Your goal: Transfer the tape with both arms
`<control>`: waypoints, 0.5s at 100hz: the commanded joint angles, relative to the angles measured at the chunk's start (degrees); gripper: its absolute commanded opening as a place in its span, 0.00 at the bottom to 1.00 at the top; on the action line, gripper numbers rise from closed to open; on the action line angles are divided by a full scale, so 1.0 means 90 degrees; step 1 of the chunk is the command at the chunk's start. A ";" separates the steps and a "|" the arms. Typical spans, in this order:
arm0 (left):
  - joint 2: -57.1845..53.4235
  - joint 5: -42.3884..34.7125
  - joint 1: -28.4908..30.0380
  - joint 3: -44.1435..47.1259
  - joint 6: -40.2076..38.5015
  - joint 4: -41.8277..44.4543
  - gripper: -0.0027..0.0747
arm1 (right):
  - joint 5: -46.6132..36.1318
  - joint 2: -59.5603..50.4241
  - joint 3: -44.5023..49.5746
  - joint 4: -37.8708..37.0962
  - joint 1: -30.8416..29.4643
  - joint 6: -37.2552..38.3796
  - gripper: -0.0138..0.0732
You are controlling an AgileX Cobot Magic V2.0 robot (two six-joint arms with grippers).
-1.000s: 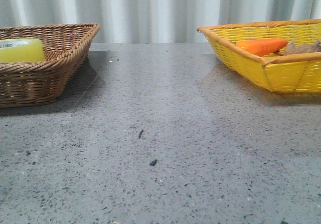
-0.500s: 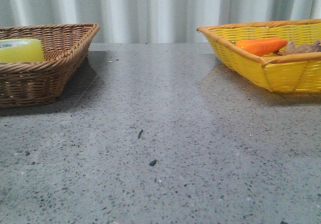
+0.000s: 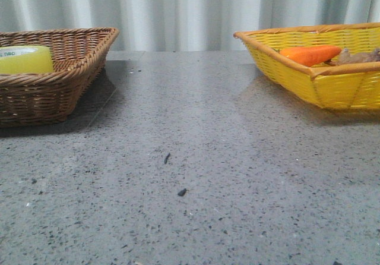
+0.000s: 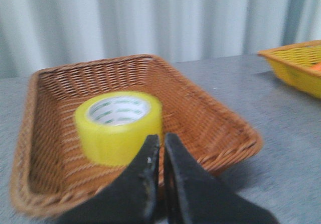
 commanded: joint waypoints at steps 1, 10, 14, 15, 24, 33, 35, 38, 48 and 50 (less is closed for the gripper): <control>-0.0563 -0.1205 -0.0064 0.0745 -0.0582 0.0673 0.01 | -0.0455 0.0091 -0.0127 -0.0163 0.0005 -0.0016 0.09; -0.1141 -0.1234 -0.0064 0.1308 -0.1202 0.1205 0.01 | -0.0455 0.0091 -0.0127 -0.0163 0.0005 -0.0016 0.09; -0.1341 -0.1195 -0.0064 0.1467 -0.1310 0.1220 0.01 | -0.0455 0.0091 -0.0127 -0.0163 0.0005 -0.0016 0.09; -0.1371 -0.1167 -0.0064 0.1467 -0.1311 0.1220 0.01 | -0.0455 0.0091 -0.0127 -0.0163 0.0005 -0.0016 0.09; -0.1603 -0.0494 -0.0064 0.1453 -0.1311 0.1255 0.01 | -0.0455 0.0091 -0.0127 -0.0163 0.0005 -0.0016 0.09; -0.1721 -0.0238 -0.0064 0.1453 -0.1311 0.1280 0.01 | -0.0453 0.0091 -0.0127 -0.0163 0.0005 -0.0016 0.09; -0.1738 -0.0139 -0.0064 0.1453 -0.1311 0.1280 0.01 | -0.0453 0.0091 -0.0127 -0.0163 0.0005 -0.0016 0.09; -0.1780 0.0010 -0.0064 0.1453 -0.1311 0.1280 0.01 | -0.0441 0.0091 -0.0127 -0.0163 0.0005 -0.0016 0.09; -0.2008 0.0681 -0.0064 0.1453 -0.1321 0.1188 0.01 | -0.0441 0.0091 -0.0127 -0.0163 0.0005 -0.0016 0.09; -0.2008 0.0751 -0.0064 0.1453 -0.1321 0.1178 0.01 | -0.0441 0.0091 -0.0127 -0.0163 0.0005 -0.0016 0.09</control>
